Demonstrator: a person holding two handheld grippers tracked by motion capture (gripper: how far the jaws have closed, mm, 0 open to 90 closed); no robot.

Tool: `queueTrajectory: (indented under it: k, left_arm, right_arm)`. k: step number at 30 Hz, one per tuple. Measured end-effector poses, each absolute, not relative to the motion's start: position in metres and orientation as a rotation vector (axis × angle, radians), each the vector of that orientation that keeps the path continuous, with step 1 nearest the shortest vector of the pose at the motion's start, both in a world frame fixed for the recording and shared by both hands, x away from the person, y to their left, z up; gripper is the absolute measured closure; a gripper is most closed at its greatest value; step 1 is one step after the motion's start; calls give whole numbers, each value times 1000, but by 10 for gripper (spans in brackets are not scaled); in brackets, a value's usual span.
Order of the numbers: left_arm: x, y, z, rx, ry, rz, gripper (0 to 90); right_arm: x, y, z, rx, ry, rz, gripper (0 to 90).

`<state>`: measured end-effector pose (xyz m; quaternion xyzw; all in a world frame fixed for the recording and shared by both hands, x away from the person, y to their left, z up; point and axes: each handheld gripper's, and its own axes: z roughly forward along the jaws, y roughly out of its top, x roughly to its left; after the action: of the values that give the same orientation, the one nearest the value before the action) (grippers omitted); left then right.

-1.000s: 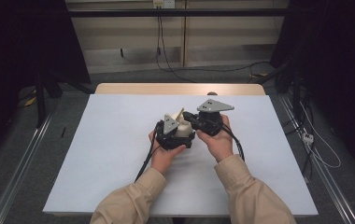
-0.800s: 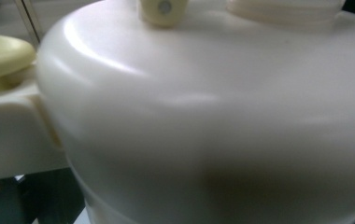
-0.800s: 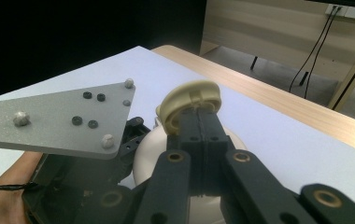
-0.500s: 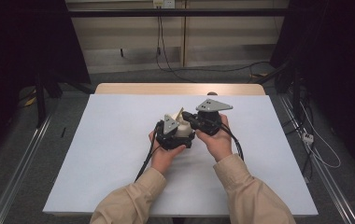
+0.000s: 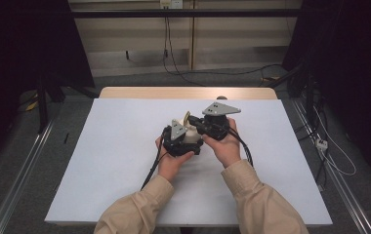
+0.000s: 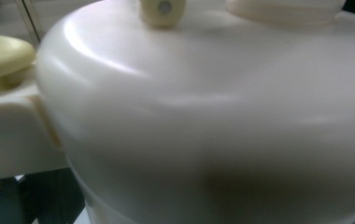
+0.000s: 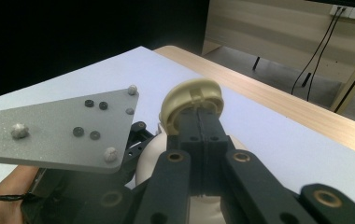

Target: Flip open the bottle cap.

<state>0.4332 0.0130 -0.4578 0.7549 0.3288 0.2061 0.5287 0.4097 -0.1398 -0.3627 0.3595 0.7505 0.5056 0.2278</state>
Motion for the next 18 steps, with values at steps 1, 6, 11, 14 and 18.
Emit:
queueTrajectory:
  k: [1,6,11,14,18]
  left_arm:
    - [433,13,-458,1803,785,492,48]
    - [433,13,-458,1804,785,490,47]
    - [434,14,-458,1808,778,495,47]
    - [434,14,-458,1809,776,490,46]
    - [433,14,-458,1797,784,484,46]
  right_arm:
    - [410,-139,-363,991,2067,1394,900]
    - [413,-138,-364,993,2070,1395,900]
    - [417,-135,-364,995,2077,1392,900]
    - [418,-133,-364,991,2080,1394,900]
    - [417,-134,-364,992,2080,1392,900]
